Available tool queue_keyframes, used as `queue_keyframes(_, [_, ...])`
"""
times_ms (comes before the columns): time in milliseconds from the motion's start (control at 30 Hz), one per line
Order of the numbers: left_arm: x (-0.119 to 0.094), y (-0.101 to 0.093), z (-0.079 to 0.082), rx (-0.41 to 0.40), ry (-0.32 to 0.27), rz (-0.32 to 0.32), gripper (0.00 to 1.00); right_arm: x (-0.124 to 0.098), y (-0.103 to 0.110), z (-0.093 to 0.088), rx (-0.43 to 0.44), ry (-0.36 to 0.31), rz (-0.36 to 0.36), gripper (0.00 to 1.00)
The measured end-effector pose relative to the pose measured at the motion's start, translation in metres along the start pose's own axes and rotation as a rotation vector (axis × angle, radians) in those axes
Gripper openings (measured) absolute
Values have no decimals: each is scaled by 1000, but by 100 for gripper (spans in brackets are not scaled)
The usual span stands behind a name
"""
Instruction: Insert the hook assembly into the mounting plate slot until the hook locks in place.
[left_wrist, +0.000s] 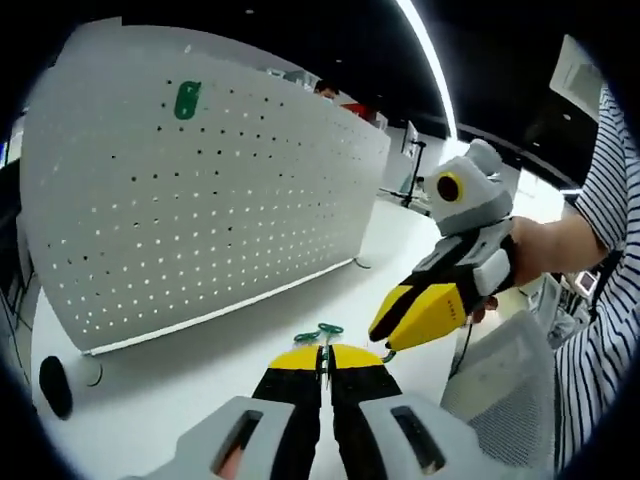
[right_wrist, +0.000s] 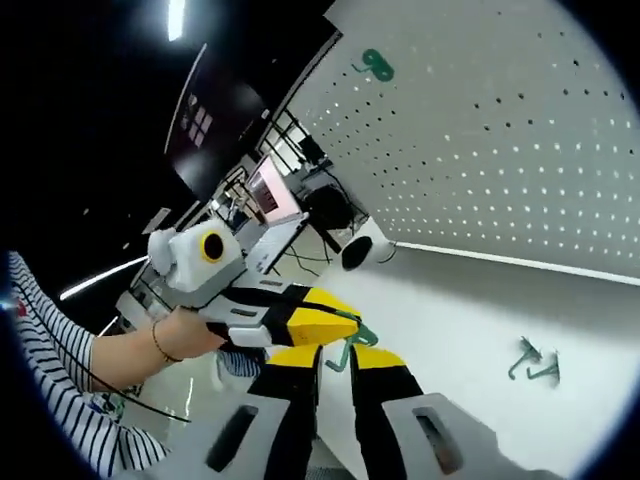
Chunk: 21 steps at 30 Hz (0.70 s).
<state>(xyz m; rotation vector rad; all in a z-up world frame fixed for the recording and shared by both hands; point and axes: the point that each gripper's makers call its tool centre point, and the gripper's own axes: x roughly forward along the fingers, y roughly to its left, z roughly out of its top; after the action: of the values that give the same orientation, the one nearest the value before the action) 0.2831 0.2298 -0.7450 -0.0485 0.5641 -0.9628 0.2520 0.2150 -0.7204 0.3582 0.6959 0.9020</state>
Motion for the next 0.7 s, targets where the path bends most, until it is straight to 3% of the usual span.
queue_keyframes(133, [0, 12, -3, -53, 19, 52, 1, -2, 1, 6, -100, -9, -41, 12])
queue_keyframes(300, [-2, 22, 0, -260, 14, 85, 1, 1, 1, 4, -241, 28, -94, 16])
queue_keyframes(467, [-3, 15, 2, -290, 32, 73, 1, 7, -5, 5, -382, 67, -148, 16])
queue_keyframes(700, [-3, 2, 6, -330, 31, 44, 1, 15, -3, 5, -481, 92, -157, 13])
